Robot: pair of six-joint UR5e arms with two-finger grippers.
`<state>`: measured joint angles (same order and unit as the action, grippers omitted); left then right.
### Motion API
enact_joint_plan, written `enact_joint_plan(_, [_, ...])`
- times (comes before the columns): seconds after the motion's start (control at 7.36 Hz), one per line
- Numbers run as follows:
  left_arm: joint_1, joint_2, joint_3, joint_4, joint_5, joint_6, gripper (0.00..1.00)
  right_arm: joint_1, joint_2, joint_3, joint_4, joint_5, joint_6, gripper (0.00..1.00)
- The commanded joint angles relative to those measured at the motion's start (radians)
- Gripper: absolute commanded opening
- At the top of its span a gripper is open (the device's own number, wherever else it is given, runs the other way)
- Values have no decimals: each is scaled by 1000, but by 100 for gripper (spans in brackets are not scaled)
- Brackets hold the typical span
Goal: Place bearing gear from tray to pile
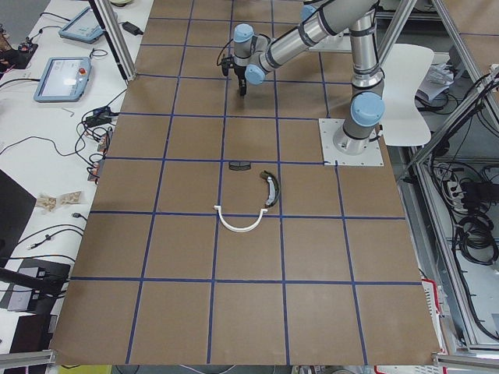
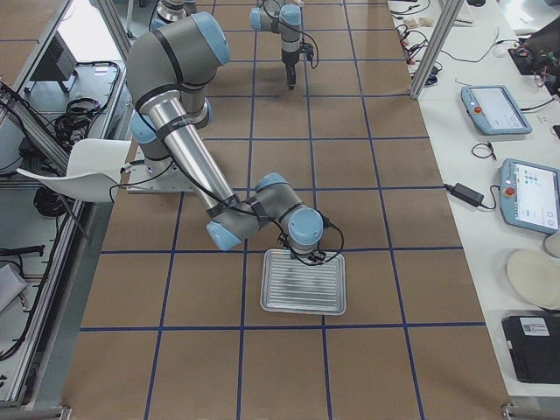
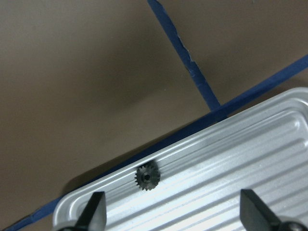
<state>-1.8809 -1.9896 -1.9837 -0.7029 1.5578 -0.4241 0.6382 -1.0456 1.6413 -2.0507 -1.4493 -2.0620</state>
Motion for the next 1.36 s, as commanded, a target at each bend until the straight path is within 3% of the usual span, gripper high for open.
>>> enact_joint_plan(0.0, [0,29,2,-9,24,5,0,0,7,11,-2,-2,-15,92])
enact_joint_plan(0.14, [11,43,31,-45,25,49,0,0,9,20,-2,-3,-27,92])
enact_joint_plan(0.27, [43,67,102,-187,28,123,0,0,9,26,-5,-6,-58,92])
enact_joint_plan(0.54, [220,110,283,-558,30,306,0,0,10,28,-3,-14,-60,89])
enact_joint_plan(0.68, [326,124,316,-652,28,377,0,0,12,28,0,-16,-60,88])
enact_joint_plan(0.95, [539,144,312,-670,33,608,0,0,18,34,-3,-16,-61,87])
enact_joint_plan(1.22, [739,100,281,-634,91,904,0,0,21,34,-6,-17,-67,81])
